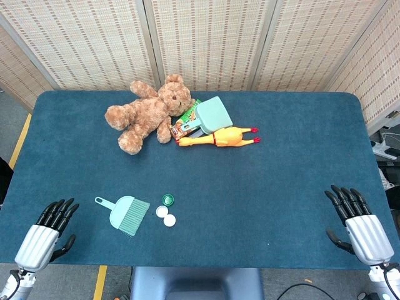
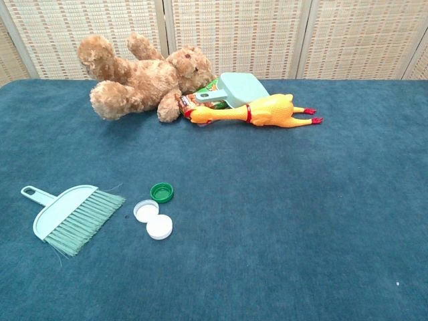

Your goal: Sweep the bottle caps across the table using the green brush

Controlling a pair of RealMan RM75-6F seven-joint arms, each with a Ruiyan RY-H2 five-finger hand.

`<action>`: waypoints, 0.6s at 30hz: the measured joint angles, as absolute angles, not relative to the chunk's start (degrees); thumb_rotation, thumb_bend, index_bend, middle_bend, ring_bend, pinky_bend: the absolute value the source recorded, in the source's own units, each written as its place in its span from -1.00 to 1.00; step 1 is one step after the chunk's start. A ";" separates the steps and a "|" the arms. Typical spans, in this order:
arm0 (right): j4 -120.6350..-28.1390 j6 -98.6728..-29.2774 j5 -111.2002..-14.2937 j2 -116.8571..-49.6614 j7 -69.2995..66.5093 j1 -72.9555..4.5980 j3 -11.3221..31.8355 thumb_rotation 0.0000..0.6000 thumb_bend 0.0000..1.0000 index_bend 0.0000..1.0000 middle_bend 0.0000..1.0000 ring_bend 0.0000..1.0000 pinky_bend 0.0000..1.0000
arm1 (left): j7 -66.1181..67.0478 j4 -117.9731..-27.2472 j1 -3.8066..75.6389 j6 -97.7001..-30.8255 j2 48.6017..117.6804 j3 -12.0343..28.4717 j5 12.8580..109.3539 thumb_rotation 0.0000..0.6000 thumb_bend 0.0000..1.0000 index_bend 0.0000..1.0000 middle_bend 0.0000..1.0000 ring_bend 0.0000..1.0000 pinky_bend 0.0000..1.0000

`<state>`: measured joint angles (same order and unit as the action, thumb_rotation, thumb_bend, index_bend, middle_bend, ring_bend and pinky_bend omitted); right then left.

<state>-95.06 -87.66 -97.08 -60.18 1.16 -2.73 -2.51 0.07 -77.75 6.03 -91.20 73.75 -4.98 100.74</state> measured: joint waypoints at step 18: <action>-95.27 -87.26 -97.38 -60.14 1.44 -2.72 -2.67 1.00 -0.60 -1.00 -1.00 -1.00 -1.00 | -3.39 -74.68 8.40 -89.73 77.37 -6.61 106.02 1.00 -0.17 -0.82 -0.54 -0.50 -0.02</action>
